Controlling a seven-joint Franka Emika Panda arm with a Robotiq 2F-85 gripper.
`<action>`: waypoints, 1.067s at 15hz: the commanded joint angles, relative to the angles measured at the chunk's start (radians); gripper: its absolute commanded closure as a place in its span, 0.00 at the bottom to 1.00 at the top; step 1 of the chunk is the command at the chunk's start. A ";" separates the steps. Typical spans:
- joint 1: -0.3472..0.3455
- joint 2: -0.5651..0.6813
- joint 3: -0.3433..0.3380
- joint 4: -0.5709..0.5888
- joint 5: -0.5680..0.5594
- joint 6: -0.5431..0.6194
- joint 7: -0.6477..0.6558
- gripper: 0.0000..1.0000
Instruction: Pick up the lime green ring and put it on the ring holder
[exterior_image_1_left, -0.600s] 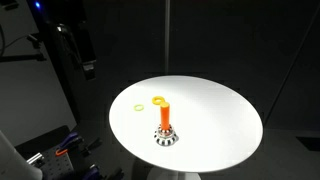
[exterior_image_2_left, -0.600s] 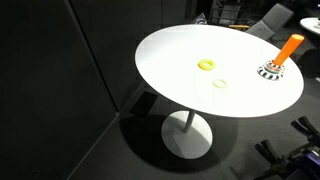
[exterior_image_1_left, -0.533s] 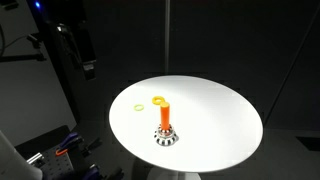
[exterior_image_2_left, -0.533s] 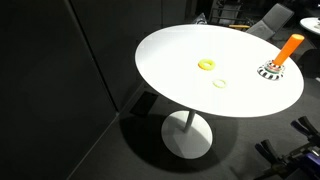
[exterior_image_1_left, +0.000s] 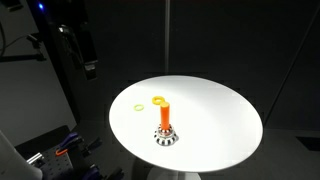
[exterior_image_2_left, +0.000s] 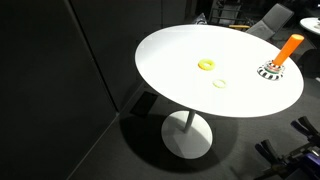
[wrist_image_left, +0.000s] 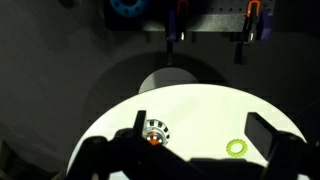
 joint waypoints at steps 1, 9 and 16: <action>0.031 0.065 0.028 0.034 0.029 0.011 0.051 0.00; 0.105 0.209 0.131 0.092 0.116 0.063 0.144 0.00; 0.147 0.343 0.208 0.149 0.168 0.143 0.203 0.00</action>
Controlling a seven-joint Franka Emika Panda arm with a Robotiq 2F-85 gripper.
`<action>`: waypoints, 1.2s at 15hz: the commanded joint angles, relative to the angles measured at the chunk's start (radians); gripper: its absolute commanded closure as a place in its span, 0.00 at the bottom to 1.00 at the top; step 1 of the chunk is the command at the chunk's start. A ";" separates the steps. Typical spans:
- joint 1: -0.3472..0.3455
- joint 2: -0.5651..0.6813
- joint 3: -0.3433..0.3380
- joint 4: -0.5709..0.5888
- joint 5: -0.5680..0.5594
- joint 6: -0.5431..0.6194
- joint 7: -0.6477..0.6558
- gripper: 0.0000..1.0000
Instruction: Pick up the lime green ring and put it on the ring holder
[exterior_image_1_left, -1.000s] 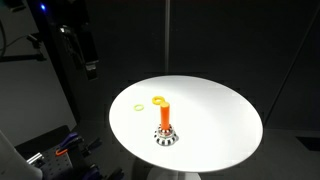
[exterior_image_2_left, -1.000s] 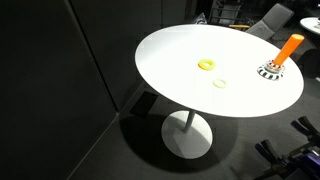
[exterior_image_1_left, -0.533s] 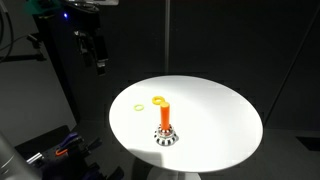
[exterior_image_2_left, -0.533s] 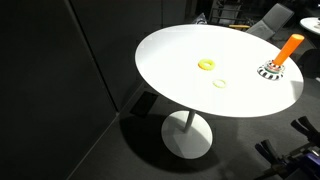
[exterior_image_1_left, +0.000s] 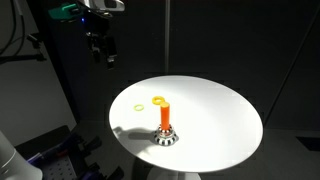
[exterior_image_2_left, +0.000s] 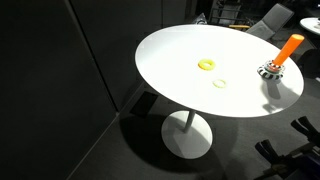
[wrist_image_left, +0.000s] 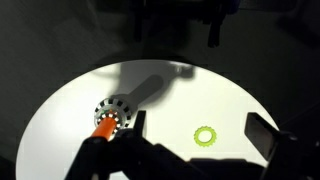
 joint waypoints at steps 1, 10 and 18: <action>0.018 0.090 0.031 0.059 0.031 0.036 0.046 0.00; 0.035 0.249 0.093 0.116 0.042 0.157 0.138 0.00; 0.035 0.242 0.090 0.093 0.035 0.167 0.120 0.00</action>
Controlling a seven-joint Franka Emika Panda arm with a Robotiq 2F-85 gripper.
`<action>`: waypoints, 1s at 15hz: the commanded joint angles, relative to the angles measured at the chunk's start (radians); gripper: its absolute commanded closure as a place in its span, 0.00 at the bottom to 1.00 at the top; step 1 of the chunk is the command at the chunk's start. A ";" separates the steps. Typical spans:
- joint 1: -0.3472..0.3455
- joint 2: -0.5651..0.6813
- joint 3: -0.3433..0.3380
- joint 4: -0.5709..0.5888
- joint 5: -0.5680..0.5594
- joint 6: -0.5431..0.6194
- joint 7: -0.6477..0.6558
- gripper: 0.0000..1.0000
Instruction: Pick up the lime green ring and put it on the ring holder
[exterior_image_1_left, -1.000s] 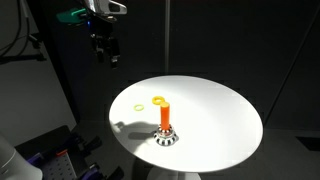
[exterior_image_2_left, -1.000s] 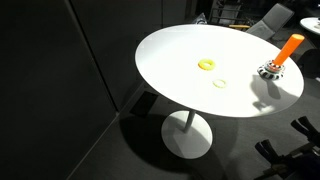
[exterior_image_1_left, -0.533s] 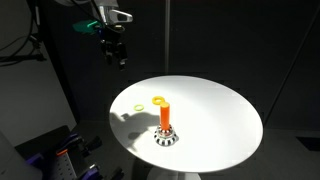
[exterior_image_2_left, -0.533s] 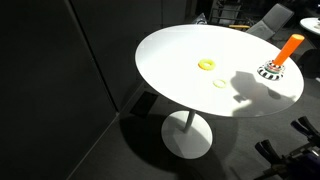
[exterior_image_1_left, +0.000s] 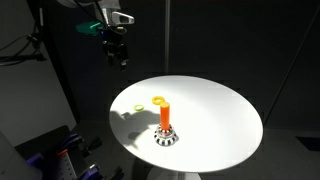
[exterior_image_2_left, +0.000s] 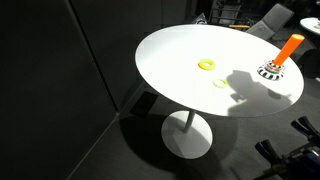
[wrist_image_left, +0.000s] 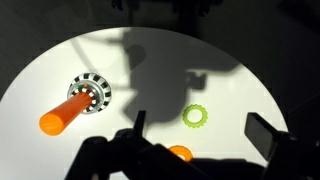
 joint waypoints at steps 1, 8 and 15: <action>0.002 0.016 0.000 0.009 -0.010 -0.008 0.008 0.00; 0.004 0.206 0.014 0.055 -0.010 0.103 0.071 0.00; 0.030 0.428 0.030 0.117 -0.043 0.291 0.157 0.00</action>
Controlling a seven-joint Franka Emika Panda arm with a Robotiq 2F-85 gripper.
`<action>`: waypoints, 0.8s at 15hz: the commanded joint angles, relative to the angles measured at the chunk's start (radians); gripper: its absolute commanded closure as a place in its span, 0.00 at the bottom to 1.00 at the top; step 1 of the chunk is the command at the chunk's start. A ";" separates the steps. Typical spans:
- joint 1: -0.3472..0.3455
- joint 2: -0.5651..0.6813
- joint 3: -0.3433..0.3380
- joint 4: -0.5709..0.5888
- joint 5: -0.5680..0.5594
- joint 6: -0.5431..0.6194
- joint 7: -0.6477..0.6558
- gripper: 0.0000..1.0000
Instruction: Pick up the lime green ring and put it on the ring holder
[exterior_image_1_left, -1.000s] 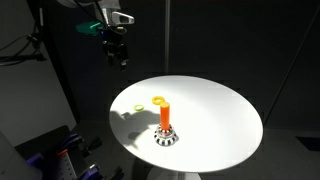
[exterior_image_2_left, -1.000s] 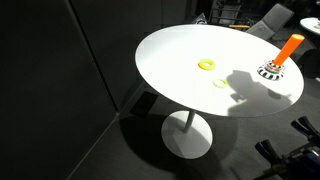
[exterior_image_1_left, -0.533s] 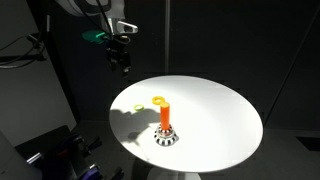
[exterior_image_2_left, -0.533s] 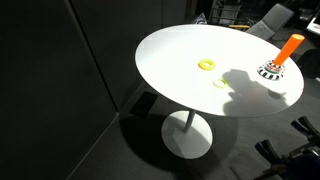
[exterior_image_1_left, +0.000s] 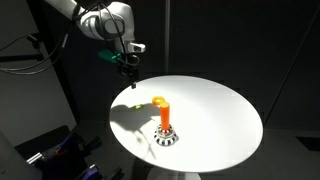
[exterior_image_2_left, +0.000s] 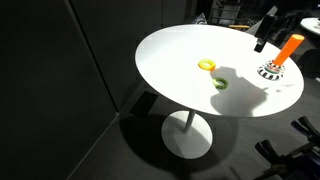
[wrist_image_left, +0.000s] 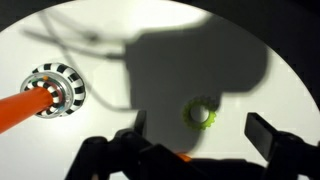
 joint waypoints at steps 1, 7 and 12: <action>0.021 0.122 0.003 0.078 -0.031 0.054 0.061 0.00; 0.058 0.269 -0.009 0.152 -0.035 0.148 0.075 0.00; 0.078 0.377 -0.018 0.208 -0.028 0.189 0.066 0.00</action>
